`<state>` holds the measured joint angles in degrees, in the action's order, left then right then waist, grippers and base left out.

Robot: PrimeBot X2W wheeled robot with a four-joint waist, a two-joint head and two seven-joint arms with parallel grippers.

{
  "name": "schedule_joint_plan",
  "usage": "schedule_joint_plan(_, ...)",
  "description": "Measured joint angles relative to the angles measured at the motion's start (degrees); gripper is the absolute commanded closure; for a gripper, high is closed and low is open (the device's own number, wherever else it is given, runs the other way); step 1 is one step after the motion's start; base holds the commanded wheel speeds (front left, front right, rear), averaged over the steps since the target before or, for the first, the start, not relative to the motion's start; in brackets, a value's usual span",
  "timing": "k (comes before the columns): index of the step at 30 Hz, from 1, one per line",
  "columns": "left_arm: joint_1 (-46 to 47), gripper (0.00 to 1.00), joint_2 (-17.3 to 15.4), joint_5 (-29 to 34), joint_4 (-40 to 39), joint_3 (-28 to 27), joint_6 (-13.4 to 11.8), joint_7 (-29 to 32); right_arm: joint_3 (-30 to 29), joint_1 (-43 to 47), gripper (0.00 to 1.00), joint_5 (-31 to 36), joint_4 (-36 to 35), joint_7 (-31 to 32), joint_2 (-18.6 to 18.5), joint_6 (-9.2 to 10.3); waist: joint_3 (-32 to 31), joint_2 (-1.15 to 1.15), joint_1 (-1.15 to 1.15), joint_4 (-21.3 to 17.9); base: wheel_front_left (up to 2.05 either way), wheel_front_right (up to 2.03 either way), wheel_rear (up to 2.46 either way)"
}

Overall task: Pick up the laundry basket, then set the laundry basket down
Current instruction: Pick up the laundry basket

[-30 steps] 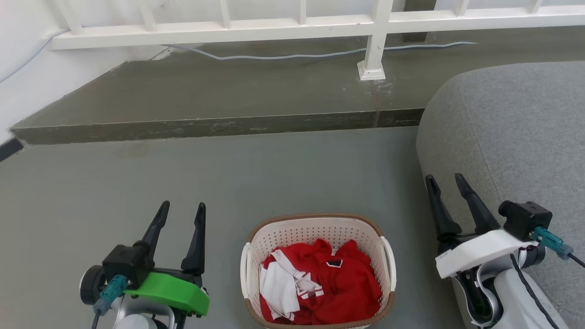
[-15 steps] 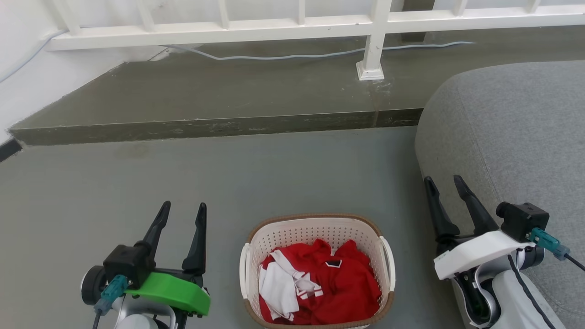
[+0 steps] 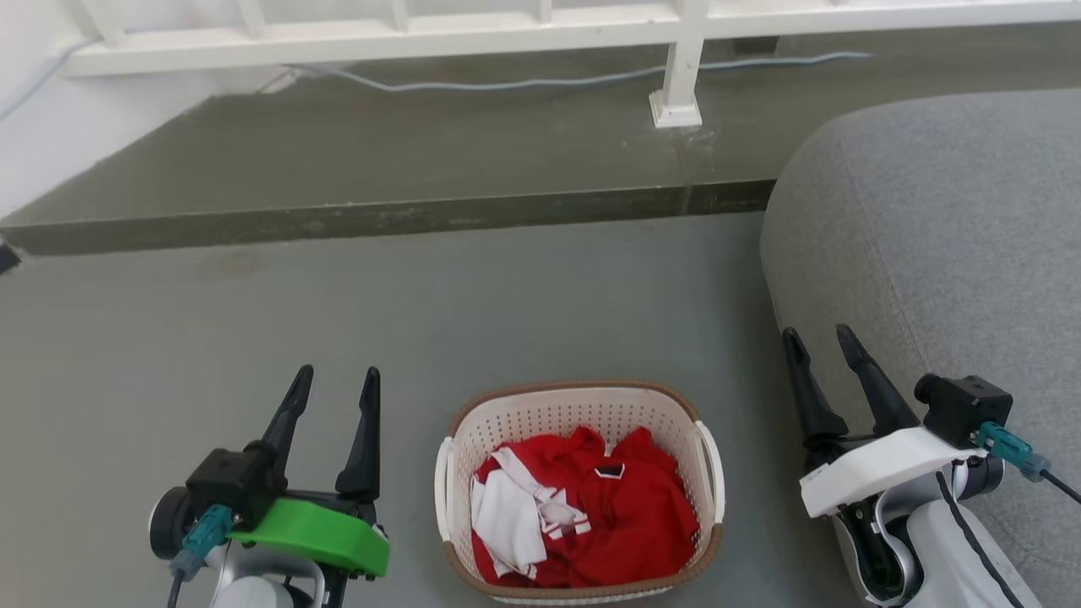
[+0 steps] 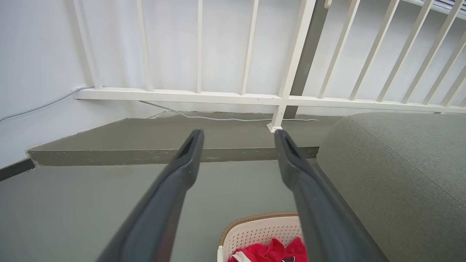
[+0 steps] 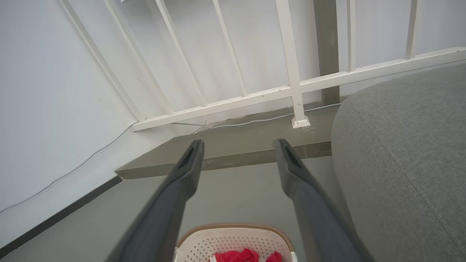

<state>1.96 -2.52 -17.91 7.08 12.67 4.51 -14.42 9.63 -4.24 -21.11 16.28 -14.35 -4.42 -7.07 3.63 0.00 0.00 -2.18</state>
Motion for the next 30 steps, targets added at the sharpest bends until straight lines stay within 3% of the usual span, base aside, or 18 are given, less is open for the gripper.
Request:
schedule_joint_plan(15, 4.17, 0.00, 0.00, -1.54, 0.66, 3.13, -0.33, -0.01, -1.66, -2.53, 0.00, -0.35, 1.32, 0.00, -0.35, 0.00, 7.62, 0.00, 0.00, -0.42, 0.00, 0.00, 0.00)
schedule_joint_plan(30, 13.13, 0.00, 0.03, -3.58, 8.01, 7.32, -0.49, -0.01, -0.85, -9.46, 0.00, -2.89, 6.95, -0.01, -2.12, 0.00, 18.63, 0.00, 0.00, -0.25, 0.00, 0.00, 0.00)
